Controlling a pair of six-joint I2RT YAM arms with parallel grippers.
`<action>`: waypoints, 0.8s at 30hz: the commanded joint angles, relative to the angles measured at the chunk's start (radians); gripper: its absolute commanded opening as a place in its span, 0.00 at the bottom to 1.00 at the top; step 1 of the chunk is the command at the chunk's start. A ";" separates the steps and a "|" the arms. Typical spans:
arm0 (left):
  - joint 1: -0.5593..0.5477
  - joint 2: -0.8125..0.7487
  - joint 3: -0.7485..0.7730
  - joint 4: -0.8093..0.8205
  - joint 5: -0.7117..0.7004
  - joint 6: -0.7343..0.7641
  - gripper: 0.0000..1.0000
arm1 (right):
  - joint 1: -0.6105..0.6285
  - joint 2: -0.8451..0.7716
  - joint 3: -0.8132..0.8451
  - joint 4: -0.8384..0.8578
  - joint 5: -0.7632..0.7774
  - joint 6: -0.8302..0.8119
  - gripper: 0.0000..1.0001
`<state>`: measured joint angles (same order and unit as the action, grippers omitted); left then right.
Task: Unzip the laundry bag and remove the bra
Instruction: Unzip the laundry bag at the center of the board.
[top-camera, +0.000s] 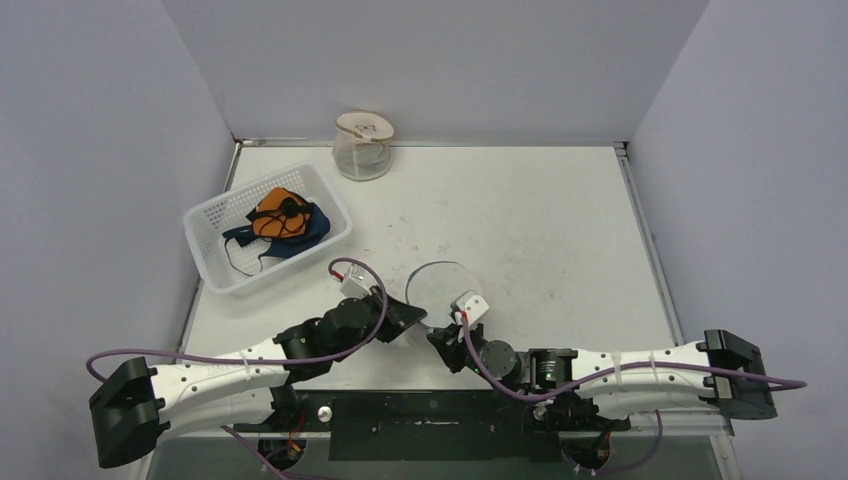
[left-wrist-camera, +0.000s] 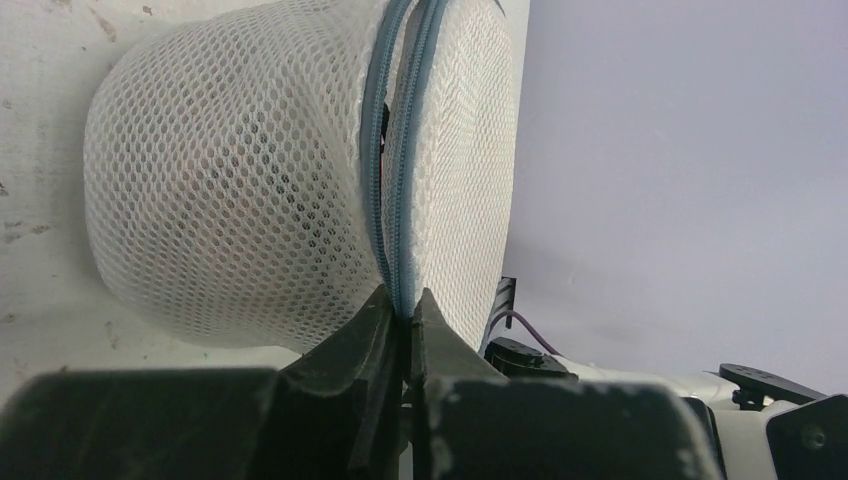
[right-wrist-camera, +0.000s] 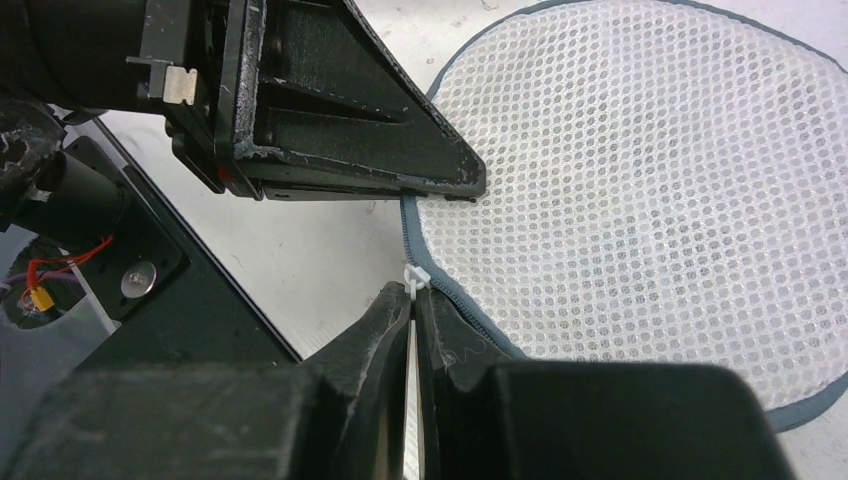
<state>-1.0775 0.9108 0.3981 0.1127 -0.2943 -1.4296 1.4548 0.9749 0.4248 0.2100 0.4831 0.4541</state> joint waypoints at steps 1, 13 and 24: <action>0.026 -0.021 0.018 0.027 -0.035 0.032 0.00 | 0.009 -0.060 -0.004 -0.042 0.034 0.009 0.05; 0.230 0.008 0.038 0.107 0.216 0.154 0.00 | 0.003 -0.156 0.017 -0.303 0.209 0.069 0.05; 0.347 0.171 0.115 0.128 0.493 0.261 0.18 | 0.003 -0.147 -0.020 -0.249 0.203 0.088 0.05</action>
<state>-0.7483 1.0672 0.4633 0.1867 0.1371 -1.2293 1.4544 0.8238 0.4175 -0.0624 0.6563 0.5346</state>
